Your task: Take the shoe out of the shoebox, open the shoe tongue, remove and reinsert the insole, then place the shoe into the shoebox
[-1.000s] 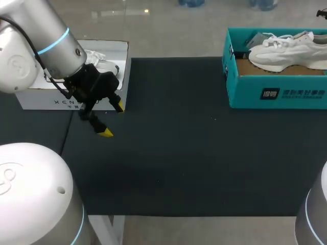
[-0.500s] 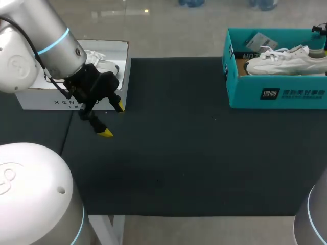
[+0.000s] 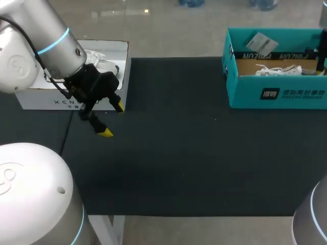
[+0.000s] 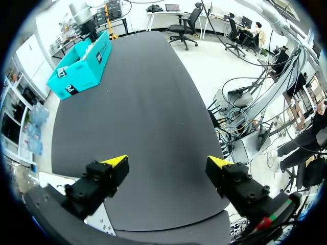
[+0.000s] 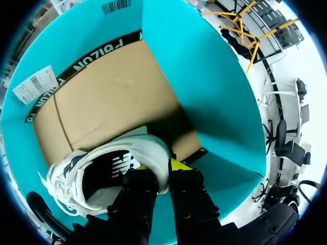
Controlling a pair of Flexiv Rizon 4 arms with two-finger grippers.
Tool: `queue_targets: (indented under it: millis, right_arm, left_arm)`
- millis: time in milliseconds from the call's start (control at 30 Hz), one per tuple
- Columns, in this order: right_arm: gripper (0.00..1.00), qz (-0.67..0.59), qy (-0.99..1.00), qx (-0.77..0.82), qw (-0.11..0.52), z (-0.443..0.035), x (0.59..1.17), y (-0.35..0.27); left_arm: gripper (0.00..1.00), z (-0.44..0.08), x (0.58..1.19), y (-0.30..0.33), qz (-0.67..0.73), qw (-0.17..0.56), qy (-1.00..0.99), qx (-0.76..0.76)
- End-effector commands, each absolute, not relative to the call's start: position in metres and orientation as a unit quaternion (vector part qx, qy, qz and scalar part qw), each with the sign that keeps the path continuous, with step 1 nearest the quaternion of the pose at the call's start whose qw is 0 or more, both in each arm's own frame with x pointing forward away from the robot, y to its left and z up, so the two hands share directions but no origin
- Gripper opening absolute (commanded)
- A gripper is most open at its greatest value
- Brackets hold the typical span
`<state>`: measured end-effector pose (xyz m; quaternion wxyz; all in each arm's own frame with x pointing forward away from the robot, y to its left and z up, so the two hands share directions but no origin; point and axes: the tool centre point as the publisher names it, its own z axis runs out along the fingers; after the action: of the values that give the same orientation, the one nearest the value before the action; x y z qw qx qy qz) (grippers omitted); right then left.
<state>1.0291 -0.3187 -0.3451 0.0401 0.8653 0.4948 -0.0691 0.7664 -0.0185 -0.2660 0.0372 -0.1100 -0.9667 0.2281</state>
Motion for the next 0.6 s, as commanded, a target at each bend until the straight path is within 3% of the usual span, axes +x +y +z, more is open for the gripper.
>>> queue_targets:
  millis: [33,300,333,367,600]
  right_arm:
    - [0.0,-0.07,0.492,0.867,0.039,-0.357,1.028,-0.317]
    - [0.0,-0.066,0.486,0.871,0.027,-0.363,1.021,-0.315]
    - [0.44,-0.063,0.482,0.873,0.029,-0.359,1.019,-0.313]
    - [1.0,-0.059,0.482,0.874,0.03,-0.355,1.018,-0.313]
    - [1.0,-0.029,0.487,0.871,0.053,-0.301,1.019,-0.305]
  left_arm:
    - [1.0,-0.266,0.767,-0.018,0.227,0.037,-0.967,-0.11]
    - [1.0,-0.266,0.767,-0.018,0.227,0.037,-0.967,-0.11]
    - [1.0,-0.266,0.767,-0.018,0.227,0.037,-0.967,-0.11]
    - [1.0,-0.266,0.767,-0.018,0.227,0.037,-0.967,-0.11]
    - [1.0,-0.266,0.767,-0.018,0.227,0.037,-0.967,-0.11]
